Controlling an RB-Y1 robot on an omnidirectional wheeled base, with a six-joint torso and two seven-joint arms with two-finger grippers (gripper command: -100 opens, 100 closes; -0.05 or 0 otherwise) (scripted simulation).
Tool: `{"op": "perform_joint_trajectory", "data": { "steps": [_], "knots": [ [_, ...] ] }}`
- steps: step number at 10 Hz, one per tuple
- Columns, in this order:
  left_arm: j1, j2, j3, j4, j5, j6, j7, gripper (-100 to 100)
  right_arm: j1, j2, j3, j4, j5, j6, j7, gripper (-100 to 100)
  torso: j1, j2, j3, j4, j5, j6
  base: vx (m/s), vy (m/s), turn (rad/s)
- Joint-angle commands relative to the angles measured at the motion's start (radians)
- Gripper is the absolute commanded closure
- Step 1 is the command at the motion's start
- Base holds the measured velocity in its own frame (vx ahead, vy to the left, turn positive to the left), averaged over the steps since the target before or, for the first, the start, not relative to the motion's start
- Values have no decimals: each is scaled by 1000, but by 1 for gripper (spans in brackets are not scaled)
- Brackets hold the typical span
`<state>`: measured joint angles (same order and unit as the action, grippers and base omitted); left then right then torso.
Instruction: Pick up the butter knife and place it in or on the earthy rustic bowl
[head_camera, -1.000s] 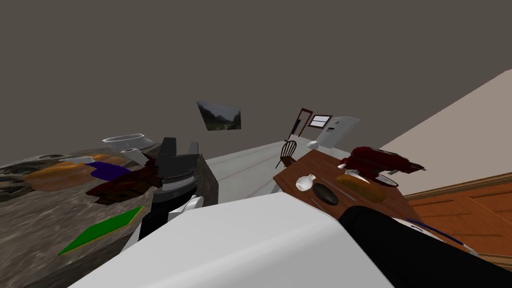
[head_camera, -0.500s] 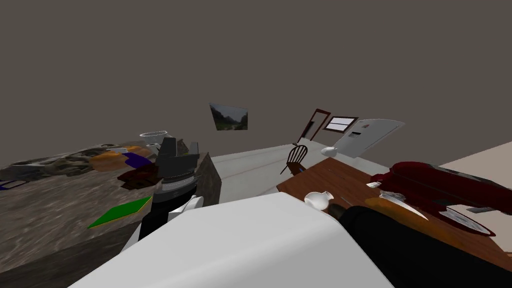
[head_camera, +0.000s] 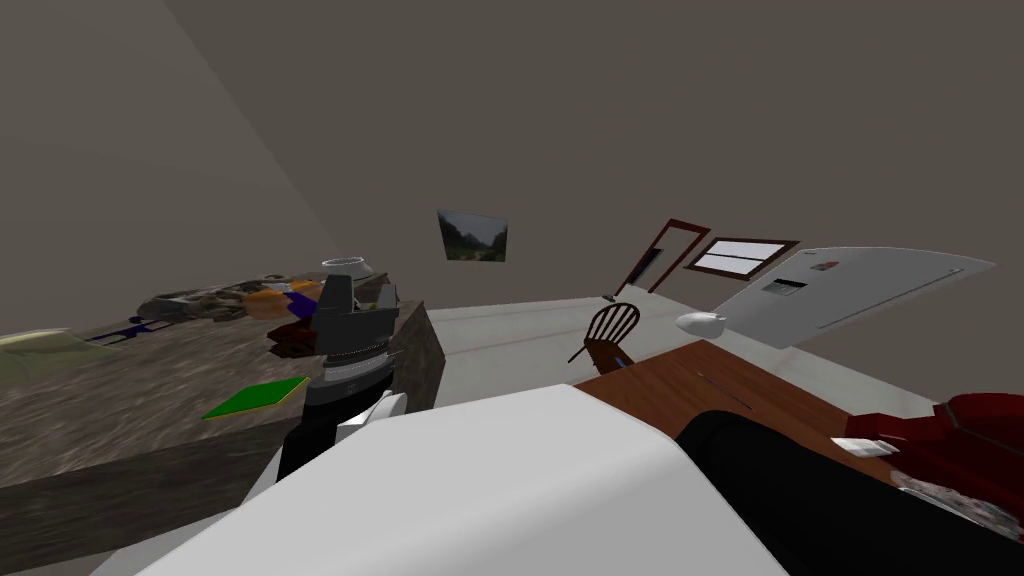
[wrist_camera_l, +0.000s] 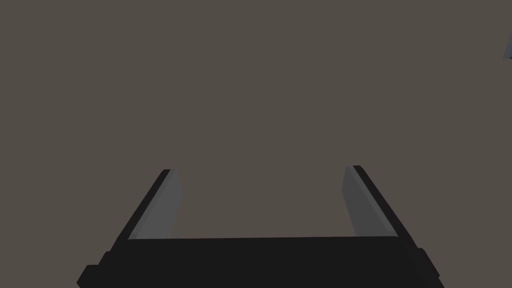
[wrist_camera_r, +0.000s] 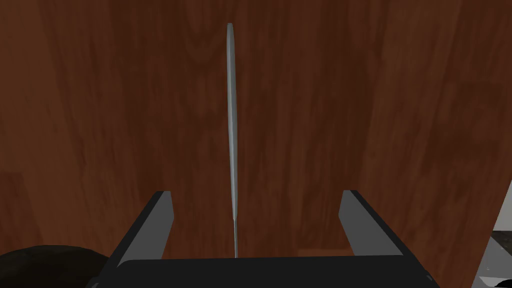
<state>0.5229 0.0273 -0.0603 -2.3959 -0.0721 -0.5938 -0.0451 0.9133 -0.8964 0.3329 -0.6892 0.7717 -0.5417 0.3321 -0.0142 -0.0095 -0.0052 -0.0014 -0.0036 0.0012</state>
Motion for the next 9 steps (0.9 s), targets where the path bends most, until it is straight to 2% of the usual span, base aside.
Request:
{"op": "perform_joint_trajectory", "data": {
  "steps": [1,2,3,5,6,7,9],
  "knots": [
    [0,0,0,0,0,0,0,0,0,0,0,0,0,0,0,-100,0,0,0,0,0,0,38,-89,47],
    [0,0,0,0,0,0,0,0,-2,-1,0,1,0,3,1,0,7,2,1,0,1,1,7,-20,1],
    [0,0,0,0,0,0,0,0,-27,30,13,17,2,25,5,-100,13,5,3,1,3,1,-27,-44,47],
    [0,0,0,0,0,0,0,0,-52,61,26,33,4,47,9,-100,13,9,5,2,3,1,-52,-46,48],
    [0,0,0,0,0,0,0,0,-33,44,23,9,4,43,-1,-100,13,10,5,2,3,1,-24,-23,12],
    [0,0,0,0,0,0,0,0,-34,46,24,9,4,47,-1,100,14,8,5,2,3,2,0,0,0],
    [0,0,0,0,0,0,0,0,-33,47,25,8,4,45,-2,100,14,7,4,2,4,1,0,0,0]
  ]
}}
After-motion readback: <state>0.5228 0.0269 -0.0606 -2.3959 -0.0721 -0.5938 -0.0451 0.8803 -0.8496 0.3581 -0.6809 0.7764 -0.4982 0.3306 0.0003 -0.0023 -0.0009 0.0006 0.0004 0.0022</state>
